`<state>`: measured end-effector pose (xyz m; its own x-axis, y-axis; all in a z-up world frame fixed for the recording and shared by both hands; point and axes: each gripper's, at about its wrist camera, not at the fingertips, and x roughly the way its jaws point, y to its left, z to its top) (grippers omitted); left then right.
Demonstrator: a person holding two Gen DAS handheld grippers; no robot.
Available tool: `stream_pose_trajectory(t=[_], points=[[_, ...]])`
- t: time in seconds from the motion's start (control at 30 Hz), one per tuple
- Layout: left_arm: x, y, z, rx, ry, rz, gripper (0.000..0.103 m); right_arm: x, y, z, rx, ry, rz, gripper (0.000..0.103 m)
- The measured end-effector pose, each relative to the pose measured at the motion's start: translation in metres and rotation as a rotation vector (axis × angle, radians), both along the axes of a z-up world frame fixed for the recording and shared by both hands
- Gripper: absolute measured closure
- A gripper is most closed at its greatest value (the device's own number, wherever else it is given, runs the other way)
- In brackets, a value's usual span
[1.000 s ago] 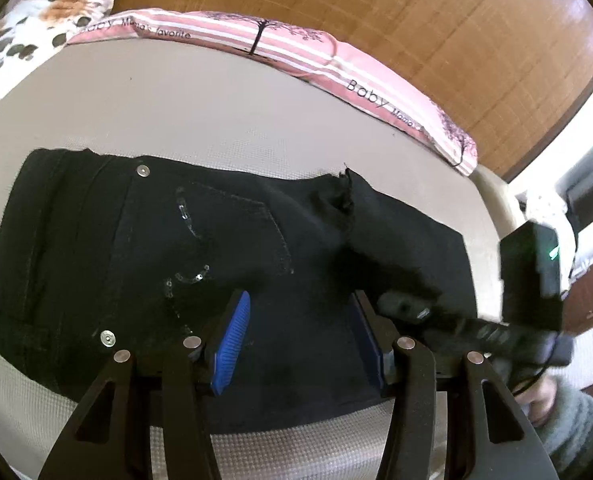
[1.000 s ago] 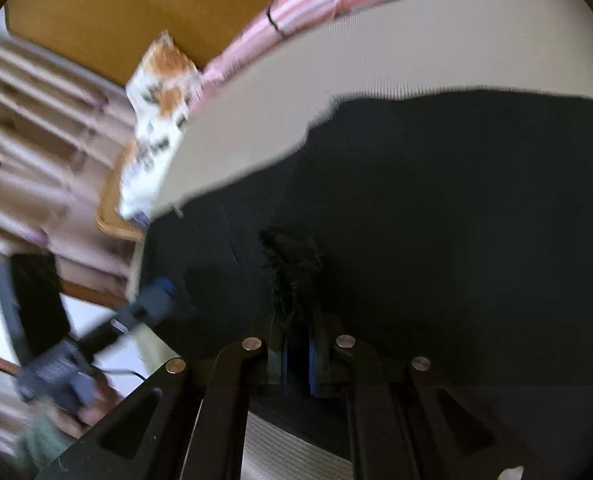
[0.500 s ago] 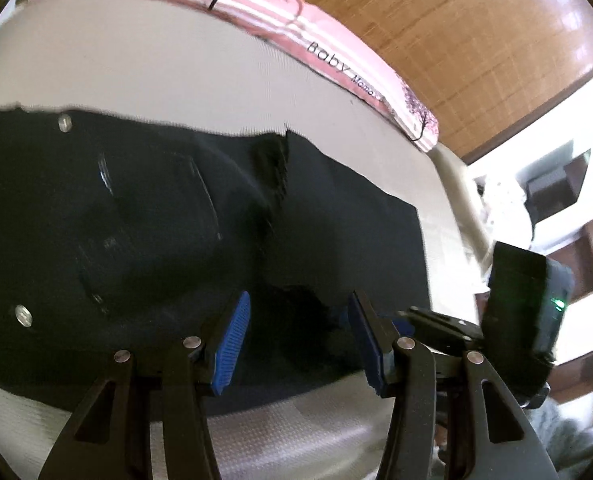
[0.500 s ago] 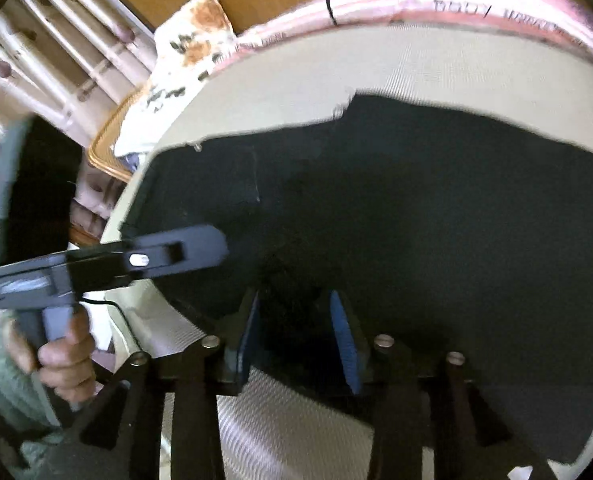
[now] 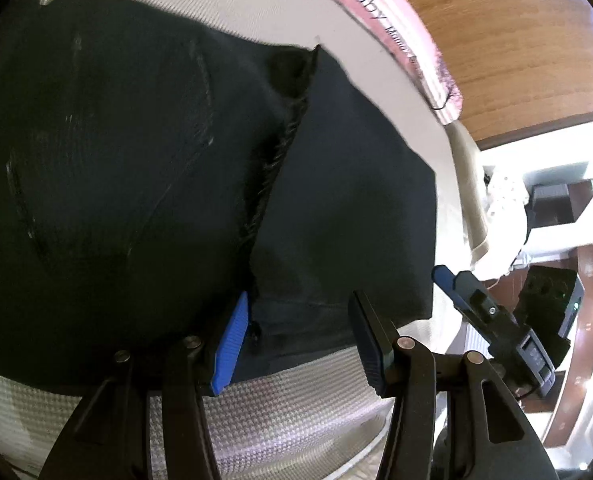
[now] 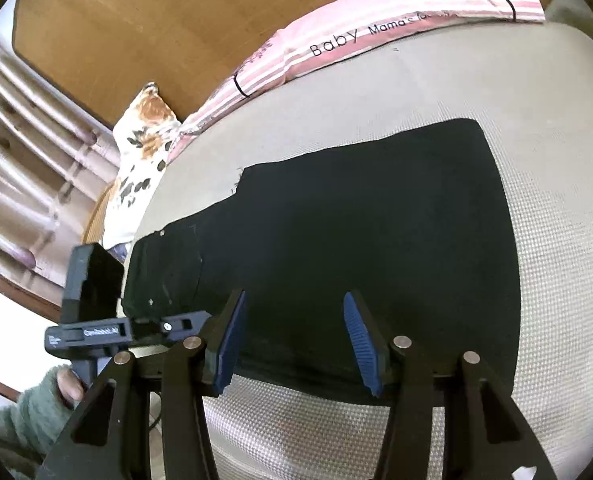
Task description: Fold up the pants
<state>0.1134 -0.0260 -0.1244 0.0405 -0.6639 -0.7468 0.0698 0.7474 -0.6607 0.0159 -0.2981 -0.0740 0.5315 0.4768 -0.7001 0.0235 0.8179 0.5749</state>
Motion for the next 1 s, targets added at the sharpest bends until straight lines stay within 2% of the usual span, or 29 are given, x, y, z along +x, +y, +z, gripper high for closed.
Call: stream_pose_trajectory(t=[0.17,0.3,0.5,0.63,0.67,0.7,0.73,0.83,1.0], points=[[-0.001,0.013,-0.001,-0.038,0.057,0.043,0.051,0.001,0.000,-0.007,0.022,0.022,-0.007,0.055],[0.001,0.020,-0.002,-0.035,0.066,0.064,0.051,0.002,0.001,-0.011,0.030,0.026,-0.009,0.055],[0.001,0.015,-0.003,-0.022,0.049,0.062,0.051,0.002,-0.001,-0.015,0.041,0.035,-0.016,0.055],[0.003,-0.003,-0.001,-0.005,0.015,0.027,0.053,0.003,-0.002,-0.017,0.041,0.039,-0.028,0.055],[0.003,-0.009,0.000,-0.004,0.005,0.010,0.063,0.003,-0.003,-0.016,0.035,0.039,-0.030,0.055],[0.002,-0.014,-0.001,0.000,0.001,-0.011,0.084,0.003,-0.003,-0.015,0.030,0.038,-0.032,0.055],[0.001,-0.019,-0.004,0.011,0.004,-0.027,0.091,0.002,-0.005,-0.014,0.017,0.037,-0.039,0.055],[-0.004,-0.024,0.001,0.037,-0.029,-0.033,0.094,0.002,-0.012,-0.011,-0.021,0.042,-0.068,0.055],[-0.024,-0.023,0.046,0.024,-0.176,-0.083,0.095,-0.003,-0.027,-0.007,-0.087,0.060,-0.109,0.055]])
